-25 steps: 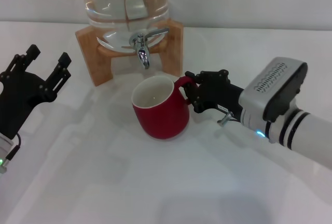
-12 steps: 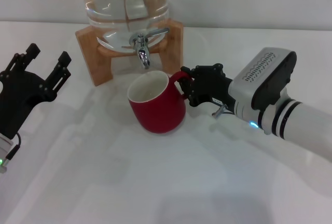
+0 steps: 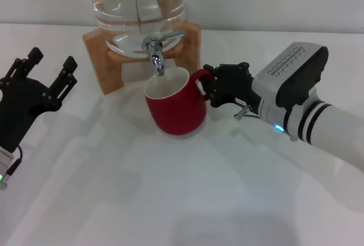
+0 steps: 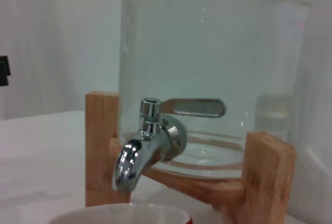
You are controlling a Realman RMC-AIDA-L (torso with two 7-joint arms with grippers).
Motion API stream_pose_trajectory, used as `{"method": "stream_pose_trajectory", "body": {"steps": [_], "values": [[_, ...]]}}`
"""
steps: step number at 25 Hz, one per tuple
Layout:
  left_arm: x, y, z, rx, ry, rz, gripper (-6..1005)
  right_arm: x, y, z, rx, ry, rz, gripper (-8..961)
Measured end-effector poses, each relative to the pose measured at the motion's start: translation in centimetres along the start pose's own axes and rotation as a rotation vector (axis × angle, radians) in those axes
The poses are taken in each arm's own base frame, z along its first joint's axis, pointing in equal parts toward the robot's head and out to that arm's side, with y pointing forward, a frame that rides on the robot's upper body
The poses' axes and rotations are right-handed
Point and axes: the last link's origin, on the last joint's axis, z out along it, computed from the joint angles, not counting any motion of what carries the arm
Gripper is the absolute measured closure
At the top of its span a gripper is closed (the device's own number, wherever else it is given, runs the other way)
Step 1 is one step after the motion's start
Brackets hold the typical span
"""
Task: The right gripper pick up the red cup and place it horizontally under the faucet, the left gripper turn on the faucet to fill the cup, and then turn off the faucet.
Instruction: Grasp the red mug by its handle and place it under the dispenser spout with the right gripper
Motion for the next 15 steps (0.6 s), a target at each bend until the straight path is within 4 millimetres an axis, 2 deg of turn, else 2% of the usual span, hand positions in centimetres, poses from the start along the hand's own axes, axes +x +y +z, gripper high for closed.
{"method": "stream_pose_trajectory", "body": {"steps": [15], "values": [[-0.01, -0.01, 0.06, 0.000, -0.001, 0.000, 243, 0.29, -0.14, 0.06, 0.009, 0.024, 0.004, 827]]}}
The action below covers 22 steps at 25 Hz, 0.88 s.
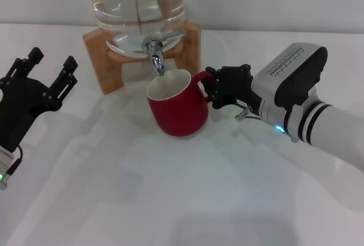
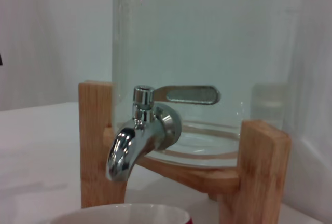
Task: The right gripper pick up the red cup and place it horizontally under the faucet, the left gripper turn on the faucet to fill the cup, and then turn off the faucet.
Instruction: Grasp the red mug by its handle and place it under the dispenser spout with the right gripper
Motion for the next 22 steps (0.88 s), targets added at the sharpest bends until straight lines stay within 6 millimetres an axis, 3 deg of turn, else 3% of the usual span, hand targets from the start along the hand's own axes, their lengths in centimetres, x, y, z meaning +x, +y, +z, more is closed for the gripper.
{"method": "stream_pose_trajectory", "body": {"steps": [22], "values": [[-0.1, 0.0, 0.0, 0.002, -0.005, 0.000, 242, 0.1, 1.2, 0.3, -0.055, 0.016, -0.058, 828]]}}
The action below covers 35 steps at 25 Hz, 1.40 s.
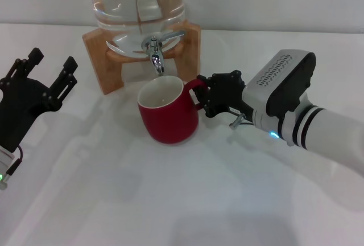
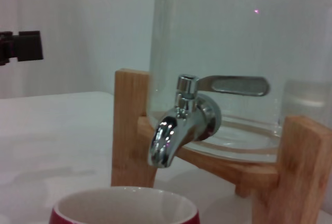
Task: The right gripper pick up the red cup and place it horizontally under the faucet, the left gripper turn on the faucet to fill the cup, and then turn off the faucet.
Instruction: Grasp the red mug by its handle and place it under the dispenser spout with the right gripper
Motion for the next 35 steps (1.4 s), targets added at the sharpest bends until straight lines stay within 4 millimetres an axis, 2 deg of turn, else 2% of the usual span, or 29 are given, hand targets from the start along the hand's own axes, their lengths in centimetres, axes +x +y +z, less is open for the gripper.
{"method": "stream_pose_trajectory", "body": {"steps": [17, 35], "values": [[0.0, 0.0, 0.0, 0.000, 0.000, 0.000, 243, -0.1, -1.1, 0.0, 0.053, 0.005, 0.062, 815], [-0.1, 0.1, 0.0, -0.004, -0.002, -0.003, 243, 0.0, -1.4, 0.0, 0.079, 0.008, 0.136, 809]]}}
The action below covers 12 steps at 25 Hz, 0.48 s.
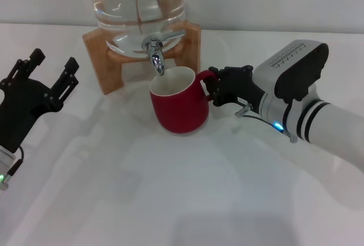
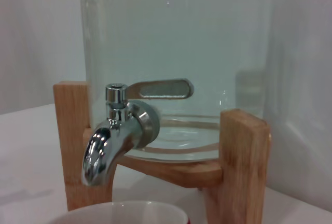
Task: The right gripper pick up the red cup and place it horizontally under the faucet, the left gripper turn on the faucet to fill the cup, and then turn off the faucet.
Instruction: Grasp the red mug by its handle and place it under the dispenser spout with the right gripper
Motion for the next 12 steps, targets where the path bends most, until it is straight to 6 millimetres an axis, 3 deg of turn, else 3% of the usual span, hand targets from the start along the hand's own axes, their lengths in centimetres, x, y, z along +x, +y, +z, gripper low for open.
{"method": "stream_pose_trajectory", "body": {"steps": [12], "values": [[0.02, 0.00, 0.05, -0.001, 0.002, 0.000, 243, 0.14, 0.05, -0.05, -0.001, 0.003, 0.003, 799]]}}
